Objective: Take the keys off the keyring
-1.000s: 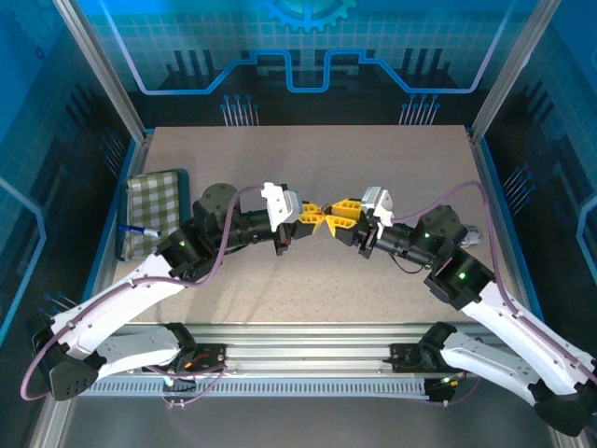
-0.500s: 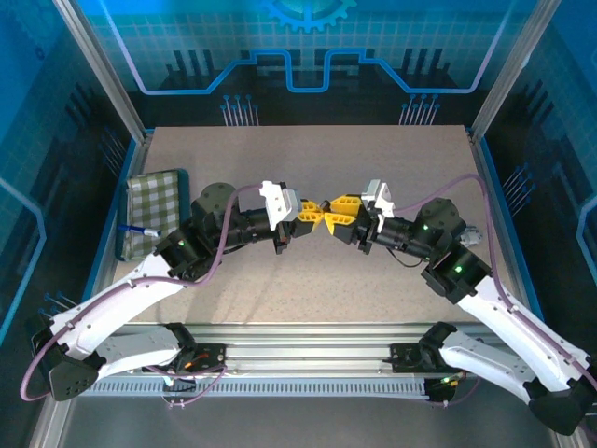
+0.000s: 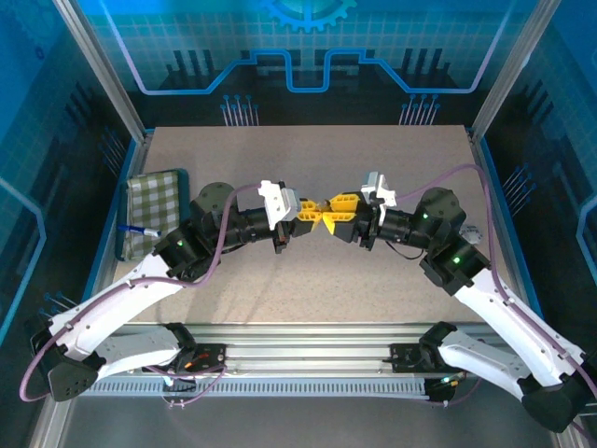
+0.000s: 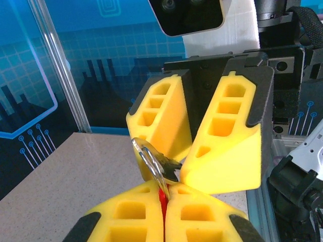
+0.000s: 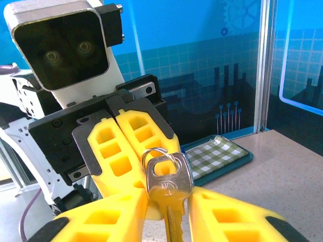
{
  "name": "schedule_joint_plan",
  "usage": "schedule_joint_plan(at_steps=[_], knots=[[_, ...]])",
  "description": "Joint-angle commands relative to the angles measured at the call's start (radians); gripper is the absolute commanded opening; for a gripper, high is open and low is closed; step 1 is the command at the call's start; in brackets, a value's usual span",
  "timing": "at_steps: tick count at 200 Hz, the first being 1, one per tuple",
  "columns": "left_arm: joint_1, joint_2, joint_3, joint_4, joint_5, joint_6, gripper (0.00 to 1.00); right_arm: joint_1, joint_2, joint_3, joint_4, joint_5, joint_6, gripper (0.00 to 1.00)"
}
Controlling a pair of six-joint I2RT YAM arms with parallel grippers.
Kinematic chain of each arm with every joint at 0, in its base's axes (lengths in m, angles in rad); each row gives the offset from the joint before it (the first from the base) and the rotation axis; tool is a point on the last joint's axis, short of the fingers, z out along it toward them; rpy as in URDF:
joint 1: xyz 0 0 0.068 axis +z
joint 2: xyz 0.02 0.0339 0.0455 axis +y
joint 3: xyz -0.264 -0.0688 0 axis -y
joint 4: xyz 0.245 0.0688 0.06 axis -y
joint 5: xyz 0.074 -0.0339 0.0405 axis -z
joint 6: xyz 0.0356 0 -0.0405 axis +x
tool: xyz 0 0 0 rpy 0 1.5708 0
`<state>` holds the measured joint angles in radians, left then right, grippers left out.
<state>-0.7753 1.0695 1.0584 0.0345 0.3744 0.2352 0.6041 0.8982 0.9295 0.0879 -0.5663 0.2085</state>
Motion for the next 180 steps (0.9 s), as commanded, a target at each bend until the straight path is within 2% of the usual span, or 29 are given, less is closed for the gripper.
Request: schedule_joint_plan(at_steps=[1, 12, 32, 46, 66, 93, 131, 162, 180], knots=[[-0.010, 0.005, 0.023, -0.008, 0.026, 0.004, 0.00, -0.006, 0.002, 0.049, 0.048, -0.075, 0.035, 0.30], [-0.010, 0.006, 0.023, -0.008, 0.030, 0.001, 0.00, -0.007, 0.008, 0.058, 0.035, -0.079, 0.035, 0.26], [-0.011, 0.008, 0.026, -0.017, 0.030, 0.006, 0.00, -0.009, 0.017, 0.070, 0.030, -0.089, 0.047, 0.28], [-0.010, 0.007, 0.027, -0.016, 0.029, 0.004, 0.00, -0.009, 0.022, 0.081, 0.017, -0.093, 0.040, 0.20], [-0.010, 0.008, 0.029, -0.014, 0.026, 0.007, 0.00, -0.010, 0.020, 0.086, -0.006, -0.069, 0.023, 0.16], [-0.011, 0.007, 0.027, -0.015, 0.016, 0.012, 0.00, -0.016, 0.013, 0.088, -0.040, -0.040, -0.008, 0.00], [-0.011, -0.005, 0.017, -0.007, -0.016, 0.029, 0.00, -0.007, -0.019, 0.076, -0.082, 0.005, -0.127, 0.00], [-0.011, -0.018, -0.001, 0.013, -0.030, 0.041, 0.00, 0.056, -0.071, 0.046, -0.123, 0.159, -0.318, 0.00], [-0.011, -0.020, -0.002, 0.020, -0.023, 0.036, 0.00, 0.091, -0.066, 0.063, -0.163, 0.192, -0.375, 0.00]])
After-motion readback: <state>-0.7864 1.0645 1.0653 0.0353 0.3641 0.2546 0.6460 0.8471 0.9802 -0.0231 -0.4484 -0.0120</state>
